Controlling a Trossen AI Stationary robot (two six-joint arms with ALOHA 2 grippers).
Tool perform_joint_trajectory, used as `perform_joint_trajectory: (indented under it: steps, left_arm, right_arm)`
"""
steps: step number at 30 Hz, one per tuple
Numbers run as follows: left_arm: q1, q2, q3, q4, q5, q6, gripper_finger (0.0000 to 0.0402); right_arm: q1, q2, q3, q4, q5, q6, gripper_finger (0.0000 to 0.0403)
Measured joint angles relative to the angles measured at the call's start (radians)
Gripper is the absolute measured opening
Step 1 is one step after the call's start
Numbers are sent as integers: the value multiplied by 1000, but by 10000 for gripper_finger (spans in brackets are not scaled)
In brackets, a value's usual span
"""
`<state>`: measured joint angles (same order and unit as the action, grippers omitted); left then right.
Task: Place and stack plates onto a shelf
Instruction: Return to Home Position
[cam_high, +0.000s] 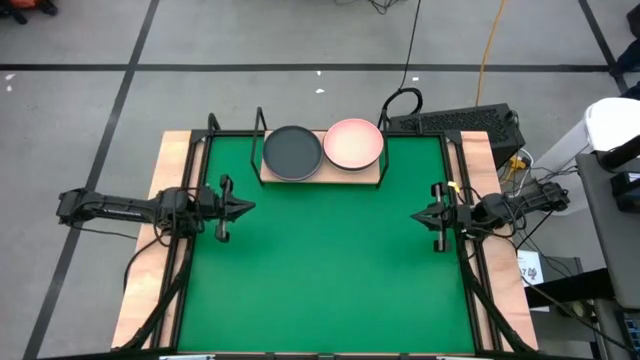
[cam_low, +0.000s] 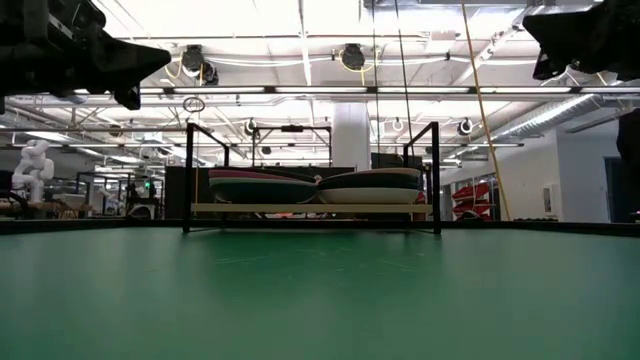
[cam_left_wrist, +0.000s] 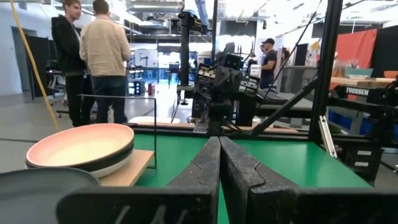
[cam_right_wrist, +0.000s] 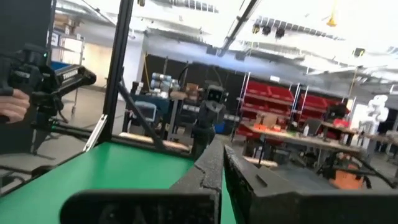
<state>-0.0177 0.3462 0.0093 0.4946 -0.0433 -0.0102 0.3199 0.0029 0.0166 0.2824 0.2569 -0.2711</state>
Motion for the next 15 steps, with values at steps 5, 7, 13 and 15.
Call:
perform_joint_trajectory:
  steps: [5, 7, 13, 15]
  left_arm:
    - [0, 0, 0, 12, 0, 5, 10]
    - [0, 0, 0, 27, 0, -6, 10]
    - [0, 0, 0, 32, 0, -8, 11]
    - [0, 0, 0, 32, -1, 3, 11]
  right_arm:
    - [0, 0, -1, -25, 0, 30, 0]
    - [0, 0, -1, -25, 1, 33, 0]
    - [0, 0, -2, -17, 5, 19, 0]
    - [0, 0, -2, -17, 5, 19, 0]
